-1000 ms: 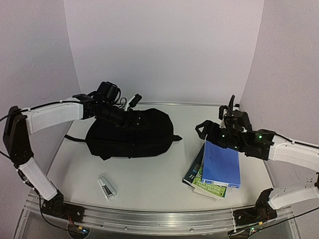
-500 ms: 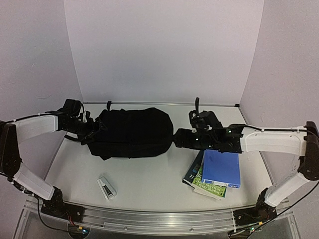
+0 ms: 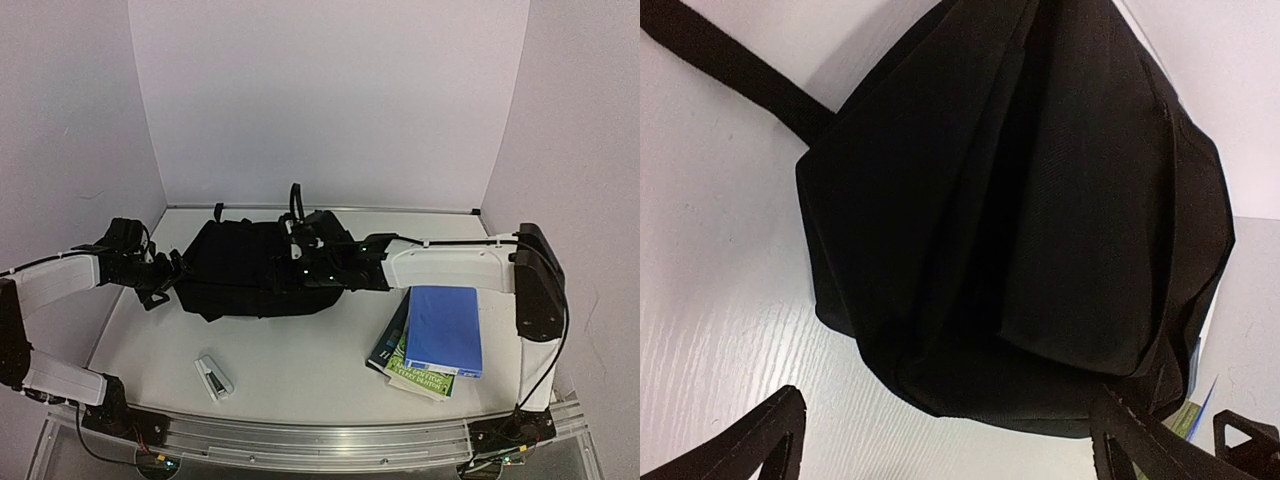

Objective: Pack the student bag
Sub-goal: Unzip the student bag at the center of the board.

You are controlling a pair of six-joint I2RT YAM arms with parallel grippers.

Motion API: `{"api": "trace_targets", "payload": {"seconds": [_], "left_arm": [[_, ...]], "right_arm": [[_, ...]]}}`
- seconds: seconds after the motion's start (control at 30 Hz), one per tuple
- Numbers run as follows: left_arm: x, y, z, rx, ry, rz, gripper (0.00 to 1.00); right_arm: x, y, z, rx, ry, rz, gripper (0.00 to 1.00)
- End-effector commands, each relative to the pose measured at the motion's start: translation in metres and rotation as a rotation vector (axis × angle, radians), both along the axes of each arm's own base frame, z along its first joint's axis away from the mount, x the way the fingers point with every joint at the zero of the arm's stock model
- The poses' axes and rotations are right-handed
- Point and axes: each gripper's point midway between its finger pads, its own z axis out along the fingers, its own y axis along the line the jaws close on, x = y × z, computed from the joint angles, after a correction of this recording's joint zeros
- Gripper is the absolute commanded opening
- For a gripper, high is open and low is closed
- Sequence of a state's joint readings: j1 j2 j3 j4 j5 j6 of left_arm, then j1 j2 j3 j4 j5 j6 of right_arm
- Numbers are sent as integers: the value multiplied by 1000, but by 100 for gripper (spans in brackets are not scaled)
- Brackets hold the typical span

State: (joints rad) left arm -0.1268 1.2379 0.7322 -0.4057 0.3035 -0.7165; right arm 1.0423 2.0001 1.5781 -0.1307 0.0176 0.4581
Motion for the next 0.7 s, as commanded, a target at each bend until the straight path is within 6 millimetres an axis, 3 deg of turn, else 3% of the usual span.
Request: {"api": "trace_targets", "payload": {"seconds": [0.0, 0.2, 0.4, 0.5, 0.57, 0.63, 0.67], "left_arm": [[11, -2, 5, -34, -41, 7, 92], [17, -3, -6, -48, -20, 7, 70], [17, -1, -21, -47, 9, 17, 61], [17, -1, -27, -52, 15, 22, 54], [18, 1, -31, -50, 20, 30, 48], [19, 4, -37, -45, 29, 43, 38], [20, 5, -40, -45, 32, 47, 32]], "right_arm": [[11, 28, -3, -14, -41, 81, 59], [23, 50, -29, -59, -38, 103, 58], [30, 55, -50, -96, -32, 99, 49], [35, 56, -51, -94, -32, 89, 36], [36, 58, -50, -88, -31, 86, 18], [37, 58, -48, -81, -28, 80, 3], [37, 57, -47, -78, -27, 76, 0]]}}
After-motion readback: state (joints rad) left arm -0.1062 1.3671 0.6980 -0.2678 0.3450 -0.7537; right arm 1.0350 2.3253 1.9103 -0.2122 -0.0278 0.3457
